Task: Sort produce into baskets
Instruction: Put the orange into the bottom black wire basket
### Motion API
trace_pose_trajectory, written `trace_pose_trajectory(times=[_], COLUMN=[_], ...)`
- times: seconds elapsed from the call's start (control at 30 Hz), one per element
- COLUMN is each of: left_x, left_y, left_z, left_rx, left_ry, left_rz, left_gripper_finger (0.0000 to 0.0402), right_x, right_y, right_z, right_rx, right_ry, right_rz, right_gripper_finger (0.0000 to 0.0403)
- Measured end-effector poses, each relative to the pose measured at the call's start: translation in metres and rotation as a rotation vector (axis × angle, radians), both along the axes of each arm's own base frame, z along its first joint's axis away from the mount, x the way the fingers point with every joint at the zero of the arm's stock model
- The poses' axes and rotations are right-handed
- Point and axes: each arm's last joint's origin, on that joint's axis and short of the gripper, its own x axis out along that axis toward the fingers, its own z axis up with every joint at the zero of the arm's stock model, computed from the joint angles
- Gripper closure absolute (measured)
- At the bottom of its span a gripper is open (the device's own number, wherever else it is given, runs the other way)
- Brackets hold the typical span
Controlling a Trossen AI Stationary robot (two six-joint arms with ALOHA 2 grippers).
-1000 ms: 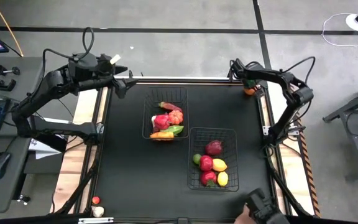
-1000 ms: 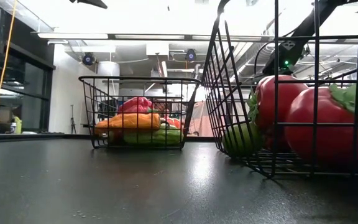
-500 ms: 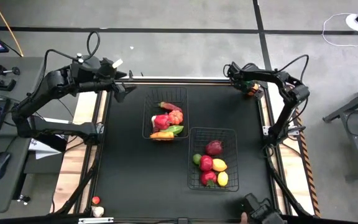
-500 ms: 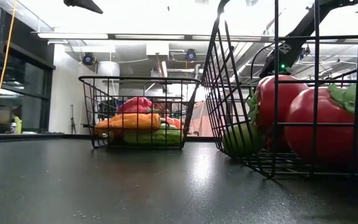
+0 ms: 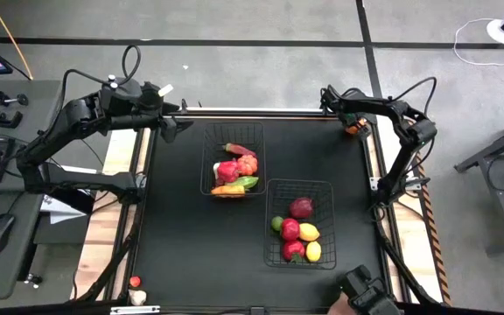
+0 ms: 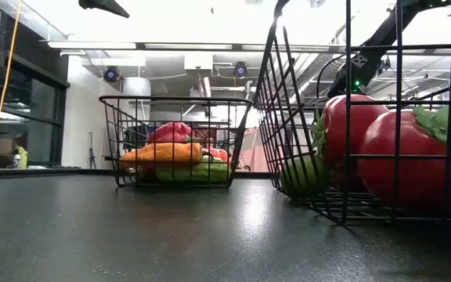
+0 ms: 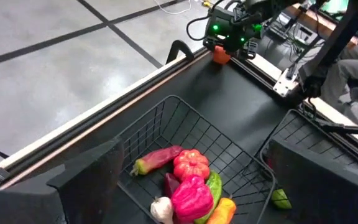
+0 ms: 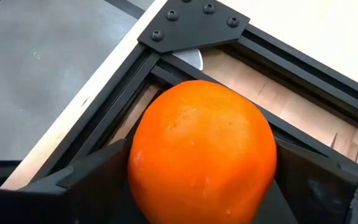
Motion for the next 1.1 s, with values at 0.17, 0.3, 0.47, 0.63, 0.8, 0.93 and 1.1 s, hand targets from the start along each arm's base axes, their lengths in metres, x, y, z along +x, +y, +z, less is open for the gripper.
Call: trace_pose_trajectory(times=[0.17, 0.3, 0.47, 0.63, 0.8, 0.93, 1.1], left_x=[0.000, 0.001, 0.002, 0.002, 0.002, 0.002, 0.008], left_y=[0.000, -0.002, -0.004, -0.005, -0.005, -0.003, 0.002], left_z=[0.000, 0.000, 0.000, 0.000, 0.000, 0.001, 0.002], left_rx=[-0.010, -0.012, -0.012, -0.006, 0.012, 0.050, 0.098], left_ry=[-0.005, -0.001, -0.001, 0.003, 0.010, 0.007, 0.015], left_rz=[0.005, -0.007, -0.025, -0.033, -0.043, -0.013, 0.067], left_gripper_finger=[0.0012, 0.0012, 0.0012, 0.0012, 0.0012, 0.0012, 0.0012], right_x=[-0.001, -0.002, -0.003, 0.005, 0.024, 0.036, 0.058], right_y=[0.001, 0.003, 0.003, 0.010, 0.031, 0.057, 0.102], right_z=[-0.001, -0.002, -0.001, 0.004, 0.029, 0.065, 0.108], right_rx=[0.008, 0.053, 0.129, 0.177, 0.134, 0.018, -0.147], right_ry=[0.011, 0.016, 0.014, -0.003, -0.051, -0.041, -0.108], right_rz=[-0.005, 0.018, 0.094, 0.202, 0.362, 0.523, 0.826], right_gripper_finger=[0.0055, 0.0098, 0.0121, 0.0121, 0.0121, 0.0121, 0.0122])
